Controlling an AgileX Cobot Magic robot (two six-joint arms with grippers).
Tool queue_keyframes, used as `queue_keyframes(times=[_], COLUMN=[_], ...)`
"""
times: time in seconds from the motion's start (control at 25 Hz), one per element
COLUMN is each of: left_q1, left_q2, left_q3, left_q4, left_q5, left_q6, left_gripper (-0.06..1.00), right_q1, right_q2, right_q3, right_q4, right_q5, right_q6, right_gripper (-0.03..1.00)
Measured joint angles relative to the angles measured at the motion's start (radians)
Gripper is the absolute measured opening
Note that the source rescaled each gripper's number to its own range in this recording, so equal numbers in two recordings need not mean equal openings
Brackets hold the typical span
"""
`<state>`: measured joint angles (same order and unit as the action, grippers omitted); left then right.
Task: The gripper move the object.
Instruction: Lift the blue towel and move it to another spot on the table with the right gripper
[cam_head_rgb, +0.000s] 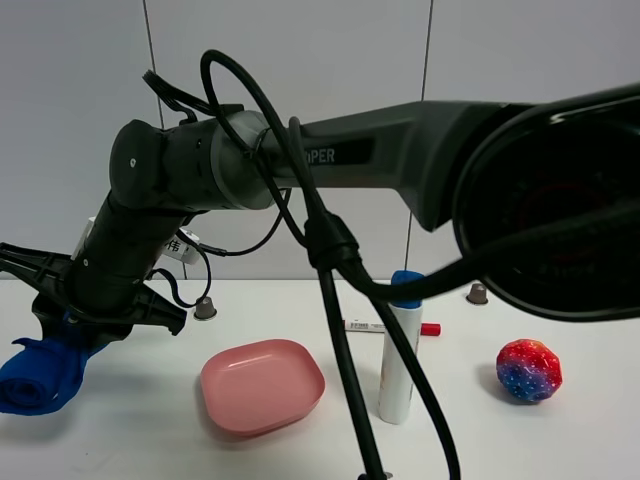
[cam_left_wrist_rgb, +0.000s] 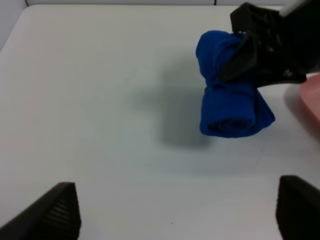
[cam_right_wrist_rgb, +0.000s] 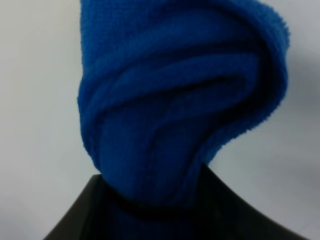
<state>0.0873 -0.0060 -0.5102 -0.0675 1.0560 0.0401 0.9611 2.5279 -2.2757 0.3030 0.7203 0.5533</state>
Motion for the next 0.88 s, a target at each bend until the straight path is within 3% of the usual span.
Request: queue_keyframes(times=[0.32,0.88], left_q1=[0.000,0.000], left_q2=[0.000,0.000], left_q3=[0.000,0.000], left_q4=[0.000,0.000], left_q5=[0.000,0.000], left_q6=[0.000,0.000], left_gripper=[1.00,1.00], right_q1=[-0.021,-0.030], right_q2=[0.020,0.061], right_q3=[0.000,0.000], right_q4=[-0.066,-0.075], right_q5=[0.074,0.116], right_q6=[0.033,0.041], right_gripper=[0.00,0.00])
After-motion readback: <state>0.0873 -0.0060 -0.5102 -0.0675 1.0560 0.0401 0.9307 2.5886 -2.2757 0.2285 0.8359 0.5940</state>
